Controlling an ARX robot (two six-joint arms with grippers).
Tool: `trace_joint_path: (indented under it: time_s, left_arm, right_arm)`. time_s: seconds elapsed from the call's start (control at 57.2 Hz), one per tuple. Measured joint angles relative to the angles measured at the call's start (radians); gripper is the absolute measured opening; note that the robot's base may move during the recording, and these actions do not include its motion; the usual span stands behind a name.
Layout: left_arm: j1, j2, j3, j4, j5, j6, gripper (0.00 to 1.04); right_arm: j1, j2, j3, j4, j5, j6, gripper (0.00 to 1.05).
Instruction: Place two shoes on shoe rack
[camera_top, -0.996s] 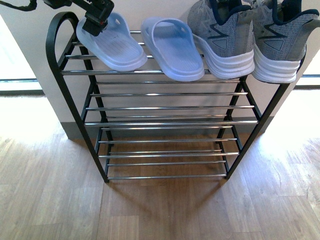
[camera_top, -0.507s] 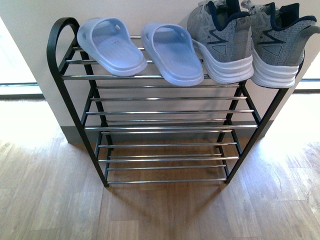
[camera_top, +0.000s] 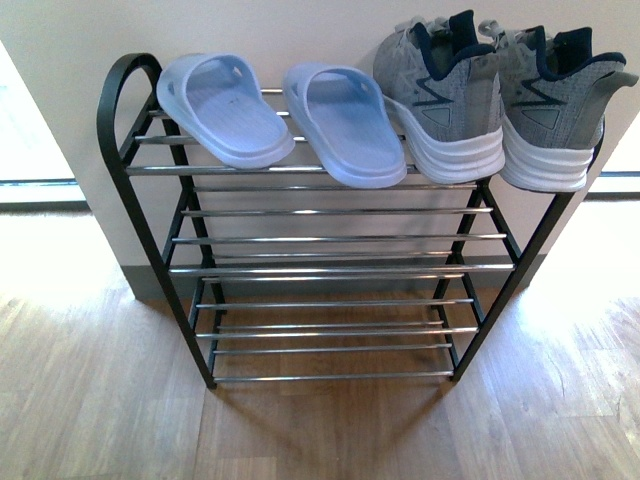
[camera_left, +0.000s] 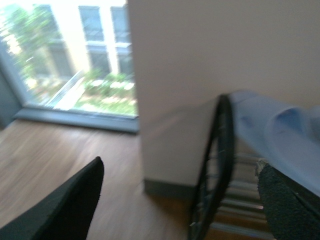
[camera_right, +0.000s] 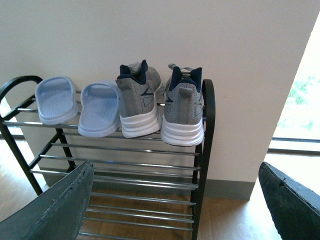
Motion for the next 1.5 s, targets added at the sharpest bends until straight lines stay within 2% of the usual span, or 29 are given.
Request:
trace_joint_path:
  time_s: [0.105,0.314,0.349,0.437,0.489,0.838,0.978,1.502]
  left_arm:
    - [0.021,-0.037,-0.09,0.147,0.127,0.029,0.67]
    - [0.053,-0.15,-0.199,0.148,0.154,0.04,0.33]
    - [0.073,-0.169,-0.213,0.143,0.198,0.041,0.28]
    - [0.114,-0.237,-0.256,0.118,0.216,0.044,0.08]
    - [0.117,-0.267,-0.272,0.105,0.217,0.042,0.01]
    - [0.117,-0.461,-0.348,-0.016,0.223,0.046,0.01]
    - [0.117,-0.489,-0.393,0.009,0.223,0.047,0.01]
    - [0.117,-0.848,-0.402,-0.328,0.223,0.047,0.01]
  right_arm:
    - [0.0,0.0,0.0,0.0,0.0,0.0,0.96]
    - [0.0,0.0,0.0,0.0,0.0,0.0,0.96]
    - [0.0,0.0,0.0,0.0,0.0,0.0,0.96]
    - [0.0,0.0,0.0,0.0,0.0,0.0,0.96]
    - [0.0,0.0,0.0,0.0,0.0,0.0,0.96]
    - [0.0,0.0,0.0,0.0,0.0,0.0,0.96]
    - [0.0,0.0,0.0,0.0,0.0,0.0,0.96]
    - [0.0,0.0,0.0,0.0,0.0,0.0,0.96]
